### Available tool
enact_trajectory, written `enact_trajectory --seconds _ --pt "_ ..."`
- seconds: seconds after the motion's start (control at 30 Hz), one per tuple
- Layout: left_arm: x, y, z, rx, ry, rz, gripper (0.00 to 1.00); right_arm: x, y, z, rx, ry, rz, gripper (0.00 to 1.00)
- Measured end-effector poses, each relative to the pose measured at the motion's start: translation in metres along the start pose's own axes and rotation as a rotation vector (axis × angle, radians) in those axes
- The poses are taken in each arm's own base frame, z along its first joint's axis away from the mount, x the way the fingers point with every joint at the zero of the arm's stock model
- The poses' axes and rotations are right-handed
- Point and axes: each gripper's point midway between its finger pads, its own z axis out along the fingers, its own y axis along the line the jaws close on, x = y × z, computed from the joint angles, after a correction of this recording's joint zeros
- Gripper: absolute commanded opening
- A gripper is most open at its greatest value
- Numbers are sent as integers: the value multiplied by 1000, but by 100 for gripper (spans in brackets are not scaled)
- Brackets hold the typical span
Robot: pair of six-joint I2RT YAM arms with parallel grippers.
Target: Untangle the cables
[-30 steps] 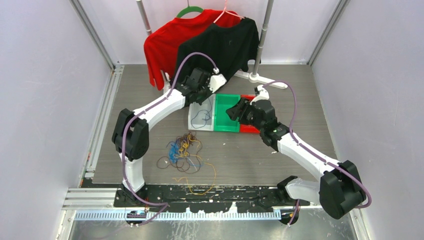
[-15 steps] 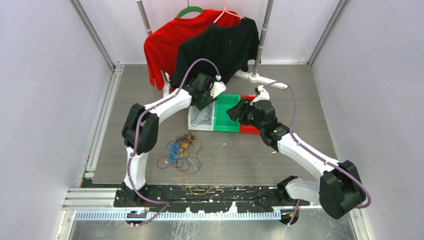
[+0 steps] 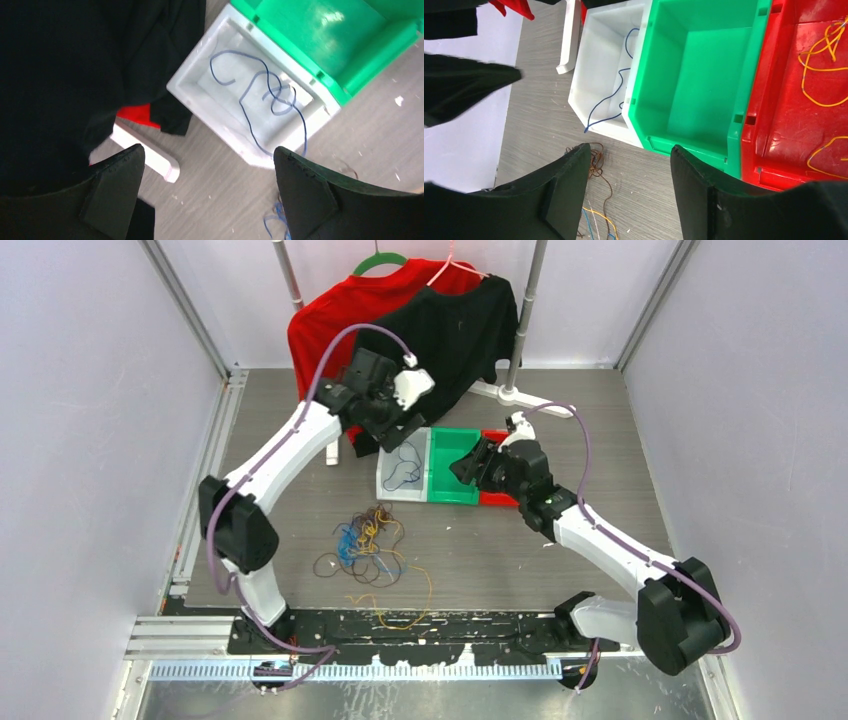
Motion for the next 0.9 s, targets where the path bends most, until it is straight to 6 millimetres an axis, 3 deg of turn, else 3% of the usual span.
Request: enact_trajectory --seconds 0.1,0.23,0.37,0.43,0.53,0.63,0.73,0.9 --pt "8 3 -31 40 -16 -31 99 10 6 -1 -8 29 -17 66" --pt "61 -15 -61 123 27 -77 100 45 35 -6 -74 113 -97 66" --pt "133 -67 -76 256 135 -112 94 96 65 -14 -150 234 -182 67" --pt "162 -93 -78 322 182 -125 89 119 72 -19 -168 289 -212 67" --pt "191 -115 -76 382 244 -143 80 139 74 -21 -167 334 -239 66" --pt "211 -123 -73 406 283 -159 75 147 72 -19 -150 347 -246 65" --pt "219 -117 -68 399 277 -175 66 145 70 -17 -134 331 -244 63" --pt "226 -102 -58 372 255 -192 65 140 67 -15 -109 304 -242 60"
